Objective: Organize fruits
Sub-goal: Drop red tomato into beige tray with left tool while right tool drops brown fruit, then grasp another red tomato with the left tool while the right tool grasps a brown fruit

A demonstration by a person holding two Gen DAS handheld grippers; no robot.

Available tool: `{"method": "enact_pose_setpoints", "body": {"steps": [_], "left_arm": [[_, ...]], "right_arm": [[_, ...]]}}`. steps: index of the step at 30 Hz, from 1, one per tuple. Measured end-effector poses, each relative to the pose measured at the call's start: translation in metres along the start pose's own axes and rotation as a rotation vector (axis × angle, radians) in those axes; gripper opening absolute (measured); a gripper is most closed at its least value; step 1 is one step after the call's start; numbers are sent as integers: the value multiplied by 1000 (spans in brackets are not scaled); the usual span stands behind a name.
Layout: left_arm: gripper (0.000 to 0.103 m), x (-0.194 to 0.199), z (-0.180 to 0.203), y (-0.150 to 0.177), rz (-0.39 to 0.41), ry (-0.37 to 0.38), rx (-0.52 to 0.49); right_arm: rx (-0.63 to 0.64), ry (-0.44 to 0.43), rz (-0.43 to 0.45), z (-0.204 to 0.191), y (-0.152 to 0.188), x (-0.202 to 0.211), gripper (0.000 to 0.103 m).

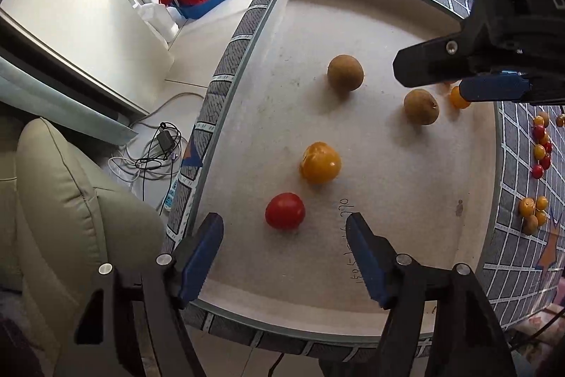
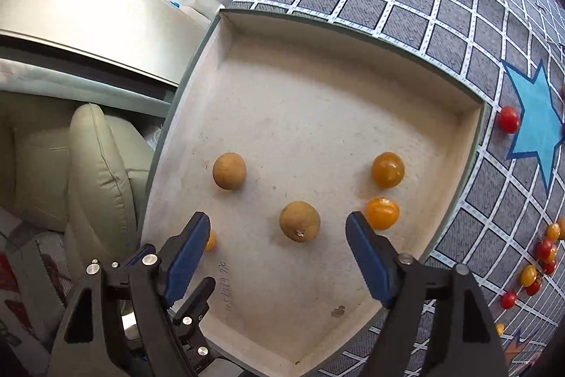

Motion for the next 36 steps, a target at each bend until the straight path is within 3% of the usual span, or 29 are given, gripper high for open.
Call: {"method": "enact_pose_setpoints", "body": {"steps": [9,22,28,36], "left_arm": [[73,25,33,-39,56,-2,-115],[73,66,148,-132,172,63,-345],[73,57,188,-176,177,69,-384],[73,10,216,-221,134,25,-435]], "right_arm": [[-123,-26,93,53,0,54,82],[-459,54,182,225,28,103,82],[-570,62,195,280,30,111,82],[-634,46,229,304,1,106,82]]}}
Point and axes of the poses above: each gripper's, at about its wrist camera, not at the fingertips, and x roughly against the way its jaws point, z to its right, y to its underside, the point moved 10 cm from there along -x, roughly the way its jaws point, and after that the axes turned 13 degrees about -x, right-handed, at the moved point
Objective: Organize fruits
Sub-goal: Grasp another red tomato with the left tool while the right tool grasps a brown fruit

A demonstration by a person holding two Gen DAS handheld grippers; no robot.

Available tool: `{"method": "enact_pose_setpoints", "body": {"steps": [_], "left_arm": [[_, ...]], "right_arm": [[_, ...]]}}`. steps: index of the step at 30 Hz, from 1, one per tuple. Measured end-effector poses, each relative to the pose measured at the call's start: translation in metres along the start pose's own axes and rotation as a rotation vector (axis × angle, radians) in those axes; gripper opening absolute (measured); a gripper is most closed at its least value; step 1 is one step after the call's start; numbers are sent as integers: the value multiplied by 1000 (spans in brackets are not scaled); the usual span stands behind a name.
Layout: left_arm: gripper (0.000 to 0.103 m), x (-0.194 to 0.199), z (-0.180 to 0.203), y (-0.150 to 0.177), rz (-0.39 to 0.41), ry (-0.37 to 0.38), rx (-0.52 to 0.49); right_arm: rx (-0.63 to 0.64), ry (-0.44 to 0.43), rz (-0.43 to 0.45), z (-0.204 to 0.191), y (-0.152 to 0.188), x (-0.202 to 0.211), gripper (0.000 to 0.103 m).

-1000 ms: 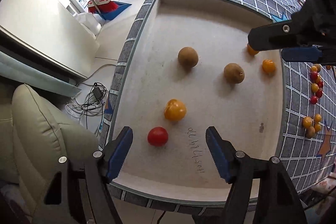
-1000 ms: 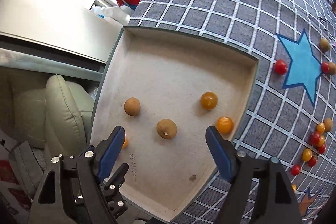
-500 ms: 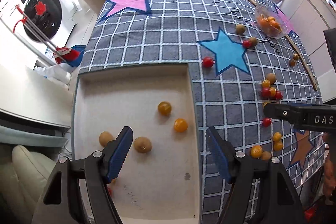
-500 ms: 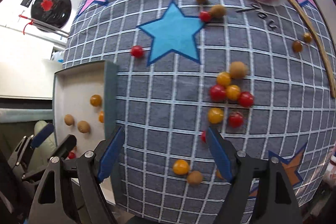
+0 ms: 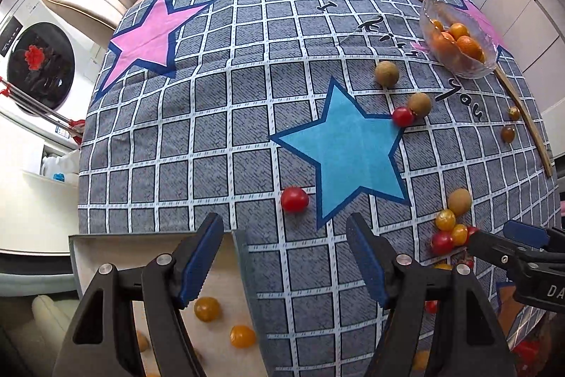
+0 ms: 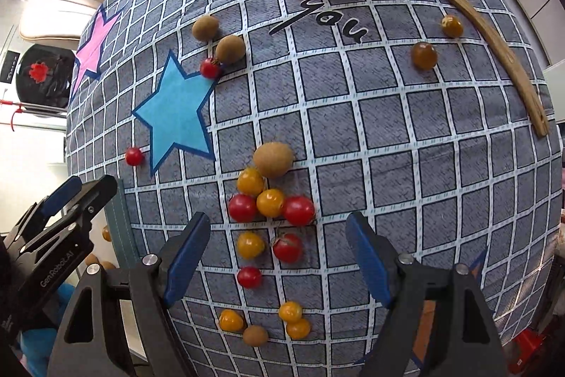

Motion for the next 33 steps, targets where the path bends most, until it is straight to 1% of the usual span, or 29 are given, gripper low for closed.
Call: {"method": "enact_pose_setpoints", "body": {"steps": [2,3,7,12,14,15,19,22,24,25,26,28,29,30,33], "left_arm": [[73,-11,-2,-4,-13,-11,-2],[73,-16,-4,-6,-18,-10,5],[73,-33,-10,-7,-48,-14,32],[73,-47,-10,-4,-75,-11,42],[73,-50,-9,-4,-76,-9,41],[73,-51,-8,-4,-69,-3,42],[73,-52,1,-6,-58,6,24],[70,-52,2,-7,-53,23,28],[63,-51,11,-9,-49,42,41],[61,-51,11,-9,-47,48,46],[56,-51,11,-9,-43,51,48],[43,-49,13,-10,-30,60,45],[28,-47,13,-9,-22,60,38],[21,-45,16,-10,-19,65,28],[21,-40,28,-11,-13,105,13]], "right_arm": [[-10,-7,4,-1,-8,-4,80],[-13,-10,3,-3,-10,-7,77],[-25,-17,4,-7,-20,-17,72],[-42,-13,1,-8,-24,-29,62],[-50,-10,-1,-8,-25,-33,61],[-45,-10,10,-9,-26,-31,57],[-19,21,20,-12,-26,-33,49],[-19,14,15,-14,-26,-34,38],[-16,11,10,-16,-26,-35,31],[-13,12,9,-16,-26,-35,31],[-14,10,9,-16,-27,-35,31],[-11,6,7,-17,-27,-36,31],[-9,1,5,-18,-27,-36,31],[-8,-6,2,-18,-27,-36,31],[-11,-31,4,-17,-24,-32,30]]}}
Point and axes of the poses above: each gripper's, at about its wrist camera, not at the fingertips, and x roughly against the way its jaws point, z to its right, y to its underside, the point moved 10 cm from there along -x, roughly the way its jaws point, and after that the axes turned 13 degrees about -x, right-handed, at the moved point
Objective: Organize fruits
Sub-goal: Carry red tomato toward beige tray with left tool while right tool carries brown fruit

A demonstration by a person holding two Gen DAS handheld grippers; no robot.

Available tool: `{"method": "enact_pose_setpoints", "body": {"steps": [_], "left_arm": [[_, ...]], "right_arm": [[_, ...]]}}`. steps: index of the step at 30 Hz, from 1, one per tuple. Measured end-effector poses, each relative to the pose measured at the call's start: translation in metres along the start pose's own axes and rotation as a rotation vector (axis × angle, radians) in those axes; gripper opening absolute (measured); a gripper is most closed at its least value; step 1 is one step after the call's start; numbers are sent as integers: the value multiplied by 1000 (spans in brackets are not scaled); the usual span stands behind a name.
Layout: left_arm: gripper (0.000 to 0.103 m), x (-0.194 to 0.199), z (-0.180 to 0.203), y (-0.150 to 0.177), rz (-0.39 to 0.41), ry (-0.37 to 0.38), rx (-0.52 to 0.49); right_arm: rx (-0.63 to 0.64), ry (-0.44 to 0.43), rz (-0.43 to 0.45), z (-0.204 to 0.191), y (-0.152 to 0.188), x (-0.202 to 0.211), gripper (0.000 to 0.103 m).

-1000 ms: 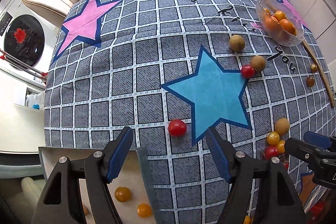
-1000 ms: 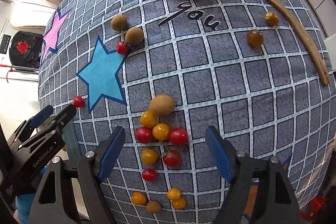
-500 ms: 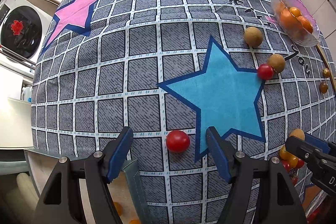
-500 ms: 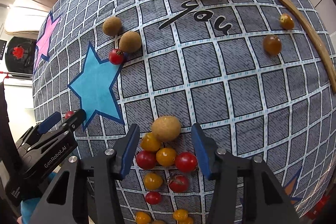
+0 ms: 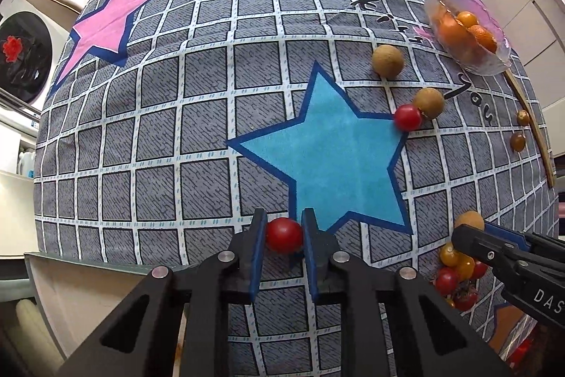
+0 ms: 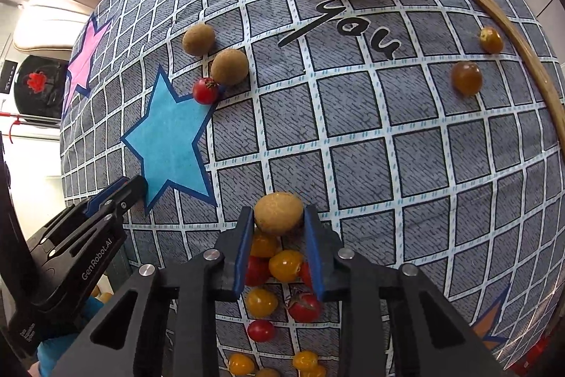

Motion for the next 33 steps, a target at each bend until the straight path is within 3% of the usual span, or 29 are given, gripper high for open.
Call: {"method": "enact_pose_setpoints", "body": {"steps": [11,23,33], "left_arm": [[21,59,30,14,89,33,-25],[21,98,12,66,115,19,4],[21,116,-26,124,115,-8,130]], "right_arm": [[41,-56,-19,4,21,27,31],[76,-55,-54,5,63,48,31],[182,-37,-86,-30,97,47,31]]}}
Point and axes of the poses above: each gripper's, at about its wrist camera, not at the fingertips, and x roughly against the way its jaws point, z to its right, y to its underside, the point moved 10 cm from there along -x, roughly the way its jaws point, and after that the axes turned 13 degrees about -x, right-handed, at the moved point
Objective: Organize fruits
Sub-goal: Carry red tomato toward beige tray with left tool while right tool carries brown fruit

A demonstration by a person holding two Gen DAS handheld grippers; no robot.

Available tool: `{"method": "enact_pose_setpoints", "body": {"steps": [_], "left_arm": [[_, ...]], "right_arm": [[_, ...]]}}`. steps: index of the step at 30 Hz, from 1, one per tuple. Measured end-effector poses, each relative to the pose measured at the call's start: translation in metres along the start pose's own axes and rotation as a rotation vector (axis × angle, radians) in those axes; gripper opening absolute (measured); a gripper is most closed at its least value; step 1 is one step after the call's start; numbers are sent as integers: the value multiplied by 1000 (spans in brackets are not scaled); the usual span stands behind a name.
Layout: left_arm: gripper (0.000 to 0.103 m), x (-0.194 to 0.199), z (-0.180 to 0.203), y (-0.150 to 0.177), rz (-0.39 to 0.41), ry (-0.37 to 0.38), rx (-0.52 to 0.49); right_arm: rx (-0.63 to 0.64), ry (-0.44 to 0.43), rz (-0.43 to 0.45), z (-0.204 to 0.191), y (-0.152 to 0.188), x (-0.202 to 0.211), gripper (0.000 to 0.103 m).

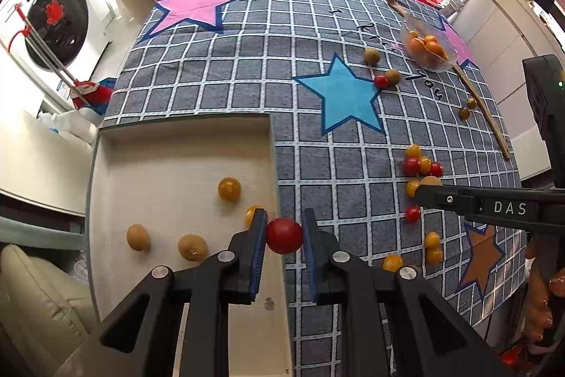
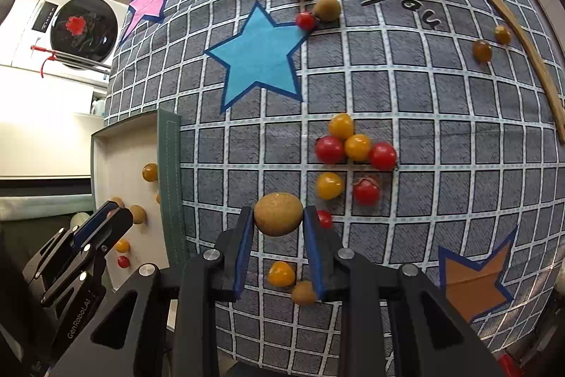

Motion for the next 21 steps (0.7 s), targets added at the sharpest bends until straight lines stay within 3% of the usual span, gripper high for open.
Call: {"method": "enact_pose_setpoints", "body": {"steps": [10,21], "left_arm": [[21,9,-83,41,-14,-85,139],[21,-35,-159,13,-22,-142,200]], "right_arm": [[143,-19,-35,-78,17,-18,31],[215,-29,-69,-152,2,-60,31]]}}
Point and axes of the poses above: each gripper's, at about its wrist camera, not at the fingertips, and x roughly against the way its jaws point, z to its right, y to its underside, the point moved 10 cm from there along -x, roughly the way its jaws point, and after that the axes turned 13 degrees about -x, right-handed, at the moved point
